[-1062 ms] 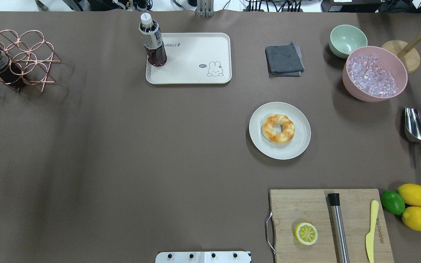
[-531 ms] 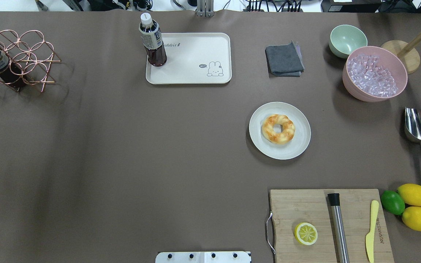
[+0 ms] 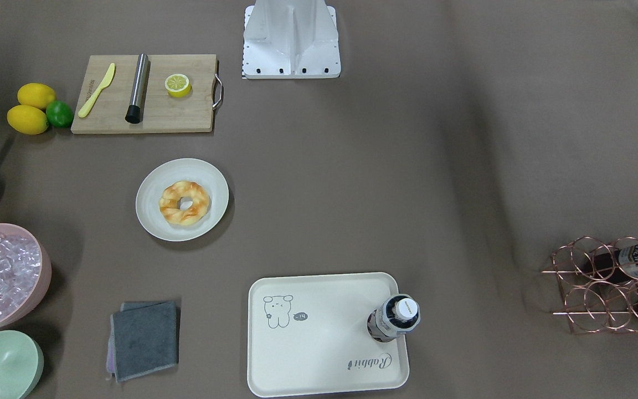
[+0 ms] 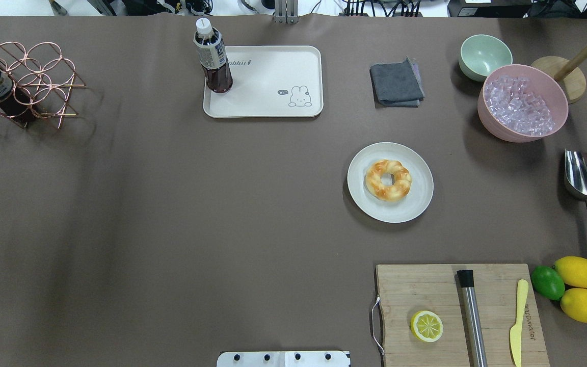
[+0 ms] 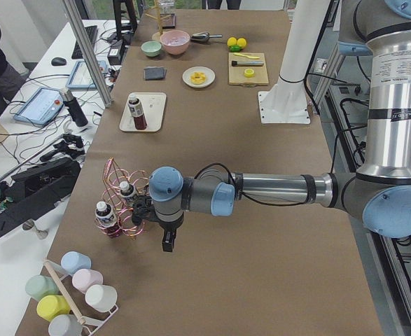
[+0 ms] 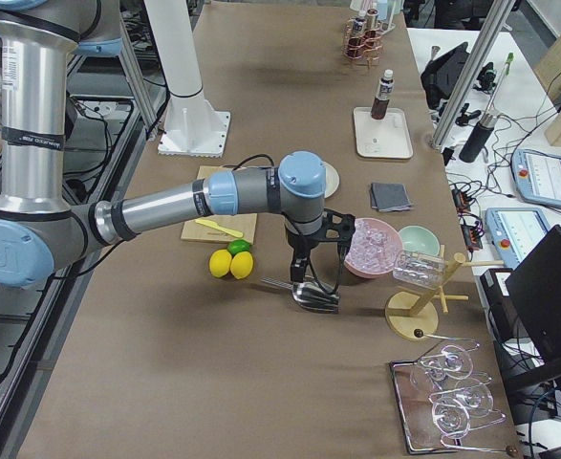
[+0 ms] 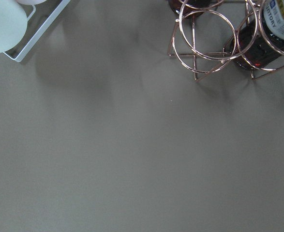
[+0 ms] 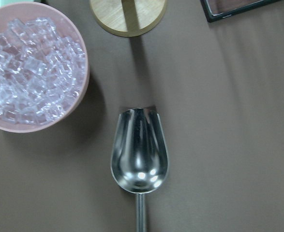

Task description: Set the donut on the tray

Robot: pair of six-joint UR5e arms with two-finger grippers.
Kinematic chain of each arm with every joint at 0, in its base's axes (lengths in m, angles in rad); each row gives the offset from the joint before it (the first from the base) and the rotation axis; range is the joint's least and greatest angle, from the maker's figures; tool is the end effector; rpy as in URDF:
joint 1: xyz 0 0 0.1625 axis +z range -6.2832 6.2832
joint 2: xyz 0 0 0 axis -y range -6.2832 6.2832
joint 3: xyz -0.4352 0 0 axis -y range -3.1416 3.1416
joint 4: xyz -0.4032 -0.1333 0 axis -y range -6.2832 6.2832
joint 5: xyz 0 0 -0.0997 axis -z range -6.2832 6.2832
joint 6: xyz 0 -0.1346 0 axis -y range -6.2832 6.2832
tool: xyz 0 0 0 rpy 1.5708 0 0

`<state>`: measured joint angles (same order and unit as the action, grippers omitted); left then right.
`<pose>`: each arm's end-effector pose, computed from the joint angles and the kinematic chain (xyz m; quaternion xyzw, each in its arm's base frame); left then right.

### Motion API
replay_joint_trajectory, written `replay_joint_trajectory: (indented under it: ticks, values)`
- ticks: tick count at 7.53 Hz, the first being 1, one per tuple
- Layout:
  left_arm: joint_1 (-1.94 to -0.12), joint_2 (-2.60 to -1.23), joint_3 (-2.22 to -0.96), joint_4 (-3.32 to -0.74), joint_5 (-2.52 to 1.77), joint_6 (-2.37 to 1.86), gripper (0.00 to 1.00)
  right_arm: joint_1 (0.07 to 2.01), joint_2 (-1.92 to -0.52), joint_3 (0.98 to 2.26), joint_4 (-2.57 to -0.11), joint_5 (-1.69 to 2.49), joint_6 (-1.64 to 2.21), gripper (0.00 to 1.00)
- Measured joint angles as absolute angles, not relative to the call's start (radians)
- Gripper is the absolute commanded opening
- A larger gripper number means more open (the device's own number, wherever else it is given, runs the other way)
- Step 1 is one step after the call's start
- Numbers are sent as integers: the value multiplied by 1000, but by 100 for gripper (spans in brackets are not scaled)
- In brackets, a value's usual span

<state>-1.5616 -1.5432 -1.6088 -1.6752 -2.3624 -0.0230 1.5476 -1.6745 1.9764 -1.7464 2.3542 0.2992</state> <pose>-0.0329 -0.5014 0.6759 0.0467 0.3857 0.0158 0.9213 0.0278 -0.4516 0.5575 -0.0036 -0.3854 0.1030 0.9170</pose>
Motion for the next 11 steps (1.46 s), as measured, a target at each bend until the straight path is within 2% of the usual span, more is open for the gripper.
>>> replay_joint_trajectory:
  ticks: [2, 9, 11]
  values:
    - [-1562, -1543, -1609, -1675, -2362, -23, 99, 1447, -1611, 1995, -1746, 2347, 462, 100]
    - [-1562, -1543, -1609, -1675, -2362, -23, 99, 1347, -1569, 2027, -1743, 2323, 507, 100]
    - [-1562, -1543, -1609, -1675, -2362, -23, 99, 1273, -1515, 2027, -1723, 2312, 631, 100]
